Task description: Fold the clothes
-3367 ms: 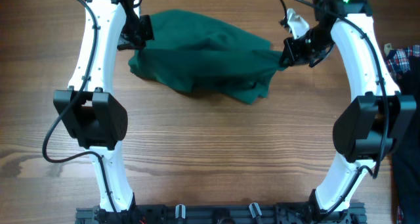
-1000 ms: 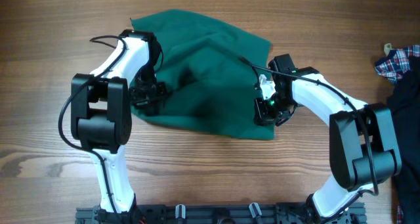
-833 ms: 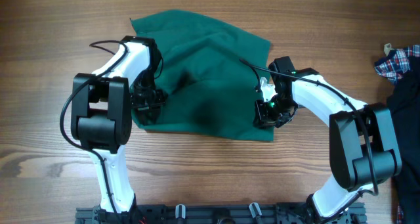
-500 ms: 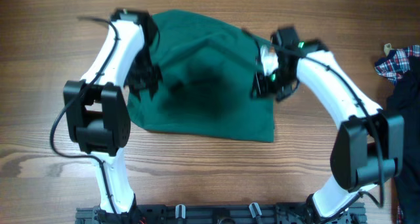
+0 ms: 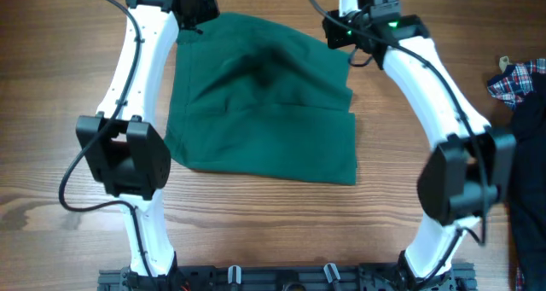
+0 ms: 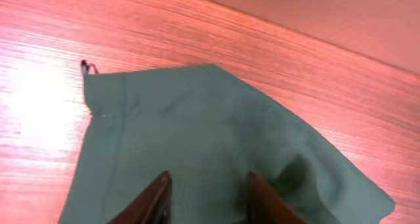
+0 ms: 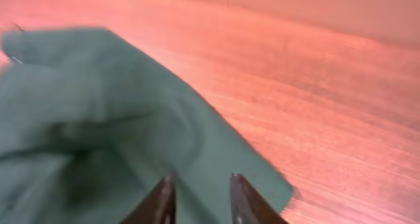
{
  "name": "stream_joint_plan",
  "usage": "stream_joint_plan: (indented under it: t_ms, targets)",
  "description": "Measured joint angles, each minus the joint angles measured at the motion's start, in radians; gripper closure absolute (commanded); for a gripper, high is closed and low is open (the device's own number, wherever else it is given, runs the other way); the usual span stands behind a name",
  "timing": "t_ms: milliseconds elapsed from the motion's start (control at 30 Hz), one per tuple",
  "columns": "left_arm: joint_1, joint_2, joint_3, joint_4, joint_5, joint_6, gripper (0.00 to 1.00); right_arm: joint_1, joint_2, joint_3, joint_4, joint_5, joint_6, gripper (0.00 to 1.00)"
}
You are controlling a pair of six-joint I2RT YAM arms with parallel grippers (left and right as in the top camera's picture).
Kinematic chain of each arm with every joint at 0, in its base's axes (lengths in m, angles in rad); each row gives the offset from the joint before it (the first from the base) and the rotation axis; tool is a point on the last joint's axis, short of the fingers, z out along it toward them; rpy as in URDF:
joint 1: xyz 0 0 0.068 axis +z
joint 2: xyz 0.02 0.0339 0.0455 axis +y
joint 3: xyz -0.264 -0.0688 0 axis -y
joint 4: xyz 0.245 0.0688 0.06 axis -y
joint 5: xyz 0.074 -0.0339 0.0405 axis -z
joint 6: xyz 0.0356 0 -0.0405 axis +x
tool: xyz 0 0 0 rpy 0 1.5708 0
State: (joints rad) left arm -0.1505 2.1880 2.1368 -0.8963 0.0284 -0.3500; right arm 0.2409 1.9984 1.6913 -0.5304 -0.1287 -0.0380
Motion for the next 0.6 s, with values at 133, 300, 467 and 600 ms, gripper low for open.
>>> stream_joint_plan:
  t_ms: [133,300,467,600]
  targets:
    - [0.0,0.096,0.0,0.012,0.022,0.031,0.67,0.0,0.083,0.0,0.021,-0.029,-0.008,0.96]
    - [0.0,0.225,0.0,-0.002,0.023,0.076,0.71,0.0,0.157,0.0,0.018,-0.061,0.019,0.96]
    - [0.0,0.231,0.0,-0.023,0.023,0.084,0.73,0.0,0.211,0.0,0.0,-0.066,0.026,0.95]
    - [0.0,0.259,0.0,-0.064,0.022,0.086,0.73,-0.003,0.211,0.0,0.011,-0.066,0.026,0.96]
